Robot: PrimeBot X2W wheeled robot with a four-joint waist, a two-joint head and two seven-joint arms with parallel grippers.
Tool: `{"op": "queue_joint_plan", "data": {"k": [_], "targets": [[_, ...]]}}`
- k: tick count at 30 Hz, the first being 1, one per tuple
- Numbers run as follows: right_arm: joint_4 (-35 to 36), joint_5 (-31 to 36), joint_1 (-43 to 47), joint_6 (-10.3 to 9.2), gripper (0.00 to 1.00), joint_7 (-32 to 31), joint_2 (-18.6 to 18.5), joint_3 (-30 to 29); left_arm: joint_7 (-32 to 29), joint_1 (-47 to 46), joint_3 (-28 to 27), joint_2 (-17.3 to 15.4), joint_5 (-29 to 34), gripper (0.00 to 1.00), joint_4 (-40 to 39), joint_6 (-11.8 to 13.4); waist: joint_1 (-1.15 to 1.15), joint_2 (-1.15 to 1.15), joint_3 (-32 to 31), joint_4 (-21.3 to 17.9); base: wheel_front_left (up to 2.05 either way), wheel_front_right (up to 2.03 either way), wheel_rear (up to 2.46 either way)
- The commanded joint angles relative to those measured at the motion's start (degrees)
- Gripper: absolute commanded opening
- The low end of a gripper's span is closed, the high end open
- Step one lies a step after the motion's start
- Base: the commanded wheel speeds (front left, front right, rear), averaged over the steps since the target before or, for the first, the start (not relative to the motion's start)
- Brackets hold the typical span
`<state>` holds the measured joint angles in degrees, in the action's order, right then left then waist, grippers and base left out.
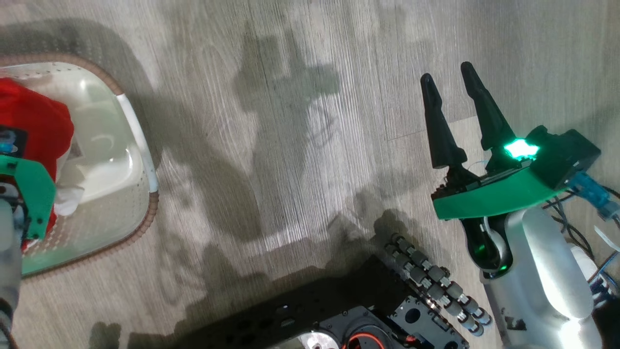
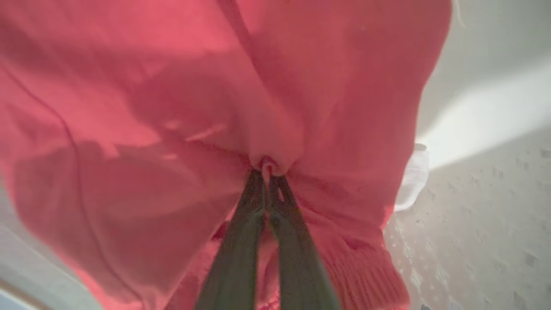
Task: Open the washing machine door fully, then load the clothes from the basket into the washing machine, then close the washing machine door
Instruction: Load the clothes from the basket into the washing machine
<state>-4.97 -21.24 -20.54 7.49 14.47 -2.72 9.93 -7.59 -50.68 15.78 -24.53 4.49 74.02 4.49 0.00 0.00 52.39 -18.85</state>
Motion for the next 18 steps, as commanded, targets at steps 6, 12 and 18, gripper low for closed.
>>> {"op": "queue_joint_plan", "data": {"k": [6,12,18], "targets": [[0.64,0.33,1.44,0.0,1.0,0.52,-0.16,0.59,0.18,2.67,-0.65,0.28,-1.59,0.0,-0.07,0.64,0.0,0.0,-3.92,0.57,0.0,0.0,0.0],[0.04,1.06,1.9,0.0,1.0,0.52,-0.16,-0.05,1.55,5.44,-0.94,1.99,-2.97,0.0,-0.07,1.08,0.0,0.0,-8.37,1.16,0.0,0.0,0.0],[-0.75,1.04,2.15,0.0,1.0,0.52,-0.16,-0.12,6.87,9.58,-1.89,1.78,-5.11,0.0,-0.07,0.47,0.0,0.0,-13.39,1.57,0.0,0.0,0.0]]}}
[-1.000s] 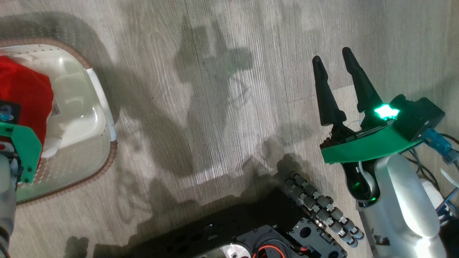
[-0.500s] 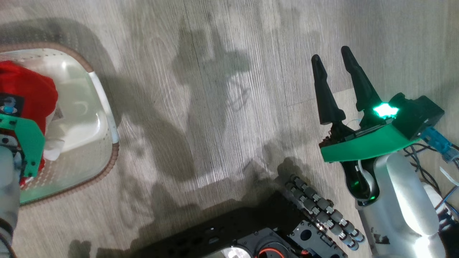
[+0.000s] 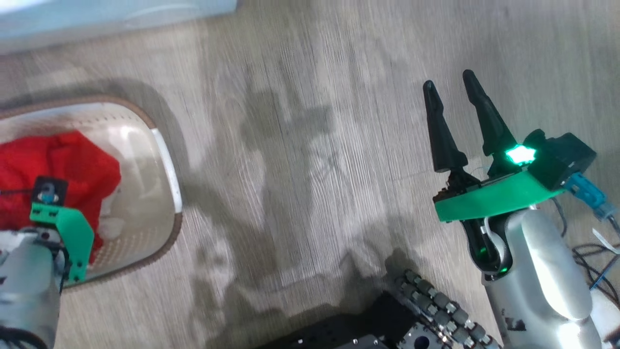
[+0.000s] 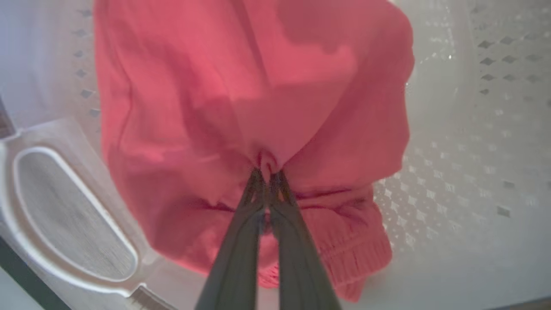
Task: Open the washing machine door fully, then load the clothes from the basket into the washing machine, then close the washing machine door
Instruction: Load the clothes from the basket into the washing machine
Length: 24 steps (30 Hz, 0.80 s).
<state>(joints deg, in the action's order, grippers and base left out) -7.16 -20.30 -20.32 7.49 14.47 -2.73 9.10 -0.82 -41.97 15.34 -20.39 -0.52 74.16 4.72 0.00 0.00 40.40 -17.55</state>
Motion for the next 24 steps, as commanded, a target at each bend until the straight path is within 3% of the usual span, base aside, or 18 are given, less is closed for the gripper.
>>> {"op": "queue_joint_plan", "data": {"k": [1,10,16,24], "targets": [[1.24,0.07,2.03,0.0,1.0,0.52,-0.15,0.75,1.16,1.37,-1.59,-2.39,-0.45,0.0,-0.21,-0.03,0.0,0.0,-2.26,0.37,0.0,0.0,0.0],[-0.61,0.93,3.54,0.0,1.0,0.52,-0.15,0.71,11.93,5.37,-3.35,-1.76,-4.0,0.0,-0.21,-1.77,0.0,0.0,-11.19,2.19,0.0,0.0,0.0],[-1.75,1.96,5.05,0.0,1.0,0.52,-0.15,0.37,15.59,7.58,-4.35,-0.4,-6.02,0.0,-1.03,-2.57,0.0,0.0,-17.23,3.97,0.0,0.0,0.0],[-2.88,3.25,7.46,0.0,1.0,0.52,-0.15,-0.67,15.8,11.7,-5.75,1.71,-7.02,0.0,-13.51,-2.37,0.0,0.0,-23.18,6.43,0.0,0.0,0.0]]}}
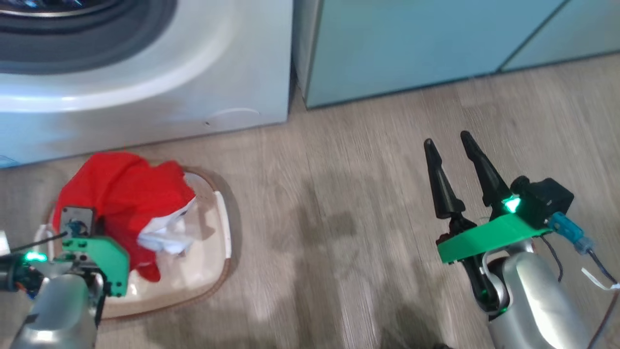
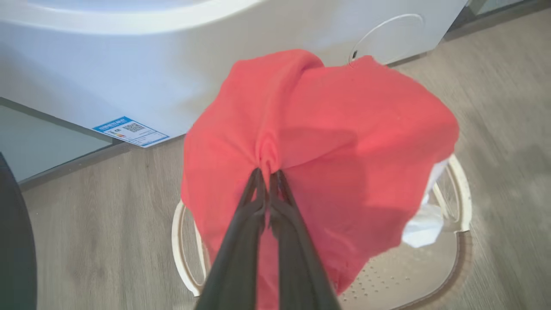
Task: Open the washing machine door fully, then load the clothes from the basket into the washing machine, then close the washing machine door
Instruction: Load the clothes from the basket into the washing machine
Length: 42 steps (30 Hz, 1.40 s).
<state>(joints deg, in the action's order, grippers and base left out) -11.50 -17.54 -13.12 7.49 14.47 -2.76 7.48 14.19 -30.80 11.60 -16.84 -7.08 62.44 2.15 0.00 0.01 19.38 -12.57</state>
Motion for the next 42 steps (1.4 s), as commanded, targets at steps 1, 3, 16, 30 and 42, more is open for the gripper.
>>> {"op": "queue_joint_plan", "data": {"k": [1,3,16,30,42], "targets": [[1.34,0.61,0.49,0.0,1.0,0.52,-0.11,0.94,0.79,1.03,-2.17,-1.56,-0.42,0.0,-3.0,0.35,0.0,-0.01,-2.79,1.65,0.0,0.0,0.0],[1.13,0.85,0.95,0.0,1.0,0.52,-0.11,0.95,0.8,2.04,-2.56,-0.98,-0.36,0.0,-5.33,0.65,0.0,-0.01,-3.86,1.99,0.0,0.0,0.0],[-0.03,1.65,3.8,0.0,1.0,0.52,-0.11,0.36,0.8,9.29,-5.35,3.71,0.73,0.0,-19.52,1.67,0.0,-0.01,-10.31,3.53,0.0,0.0,0.0],[-0.56,2.91,7.67,0.0,1.0,0.52,-0.11,-0.69,0.81,22.5,-9.11,10.45,1.04,0.0,-41.63,1.33,0.0,-0.01,-18.04,5.11,0.0,0.0,0.0],[-0.21,3.19,9.01,0.0,1.0,0.52,-0.11,-1.29,0.81,29.03,-11.85,13.55,-0.66,0.0,-53.26,-1.84,0.0,-0.01,-20.05,5.87,0.0,0.0,0.0]]}}
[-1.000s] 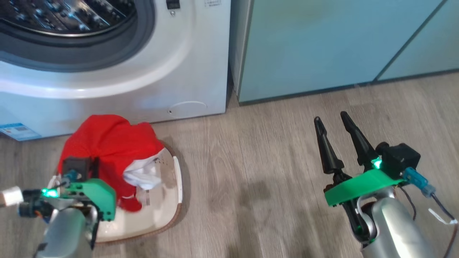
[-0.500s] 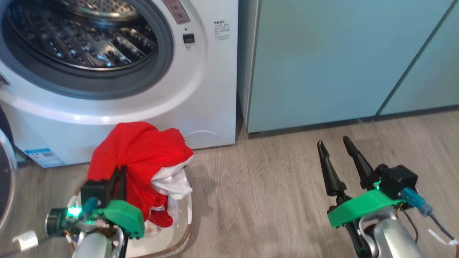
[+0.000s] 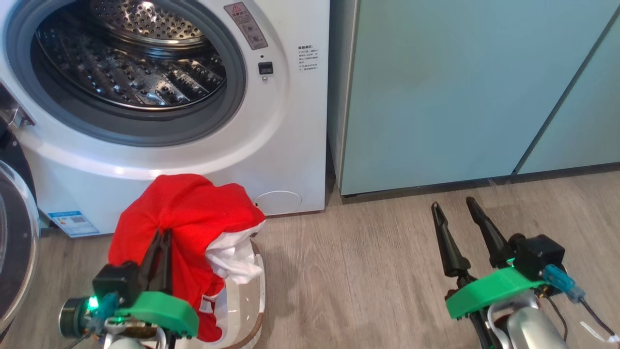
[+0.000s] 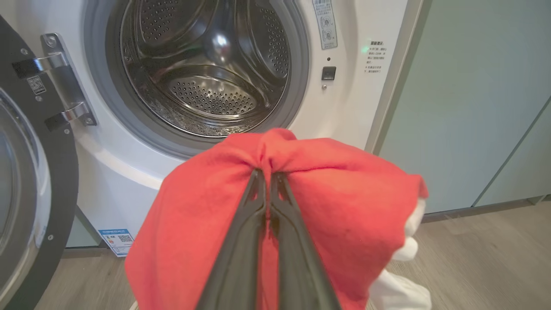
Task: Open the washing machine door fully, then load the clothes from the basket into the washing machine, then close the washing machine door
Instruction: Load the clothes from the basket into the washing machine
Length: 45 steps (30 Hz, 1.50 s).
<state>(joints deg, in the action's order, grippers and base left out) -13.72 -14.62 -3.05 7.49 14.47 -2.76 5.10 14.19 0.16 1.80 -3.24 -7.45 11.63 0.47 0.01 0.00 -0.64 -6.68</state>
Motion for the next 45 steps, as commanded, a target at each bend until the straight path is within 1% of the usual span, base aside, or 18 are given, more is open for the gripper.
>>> {"op": "queue_joint_plan", "data": {"k": [1,5,13,30,32,35,38,45], "targets": [[2.05,0.22,-1.02,0.0,1.0,0.52,-0.11,1.07,0.81,-1.64,-2.18,0.07,-0.63,0.0,-3.08,-0.33,-0.01,0.0,-0.13,-0.04,0.0,0.0,0.0],[2.32,-0.03,-0.83,0.0,1.0,0.52,-0.11,0.76,0.81,-0.55,-2.07,0.3,-1.61,0.0,-5.53,-1.04,-0.01,0.0,-0.34,0.02,0.0,0.0,0.0],[2.67,-0.08,-0.55,0.0,1.0,0.52,-0.11,0.02,0.81,0.47,0.22,0.34,-4.37,0.0,-7.64,0.95,-0.01,0.0,-0.28,0.25,0.0,0.0,0.0],[2.77,-0.11,-0.92,0.0,1.0,0.52,-0.11,0.17,0.81,-0.33,0.33,0.35,-5.08,0.0,-9.32,1.96,-0.01,0.0,0.49,0.46,0.0,0.0,0.0],[2.91,-0.03,-0.98,0.0,1.0,0.52,-0.11,0.12,0.81,-0.75,-0.2,0.35,-4.72,0.0,-9.61,2.36,-0.01,0.0,1.2,0.39,0.0,0.0,0.0],[3.04,0.23,-1.17,0.0,1.0,0.52,-0.11,0.24,0.81,-1.74,-0.6,0.35,-3.78,0.0,-9.74,2.17,-0.01,0.0,2.76,0.16,0.0,0.0,0.0],[3.48,0.49,-1.78,0.0,1.0,0.52,-0.11,0.14,0.81,-4.06,-1.82,0.35,-3.32,0.0,-10.31,1.85,-0.01,0.0,5.74,-0.1,0.0,0.0,0.0],[4.66,0.96,-4.05,0.0,1.0,0.52,-0.11,-0.01,0.81,-14.27,-5.32,0.36,-0.64,0.0,-9.99,-0.72,-0.01,0.0,13.43,-0.87,0.0,0.0,0.0]]}}
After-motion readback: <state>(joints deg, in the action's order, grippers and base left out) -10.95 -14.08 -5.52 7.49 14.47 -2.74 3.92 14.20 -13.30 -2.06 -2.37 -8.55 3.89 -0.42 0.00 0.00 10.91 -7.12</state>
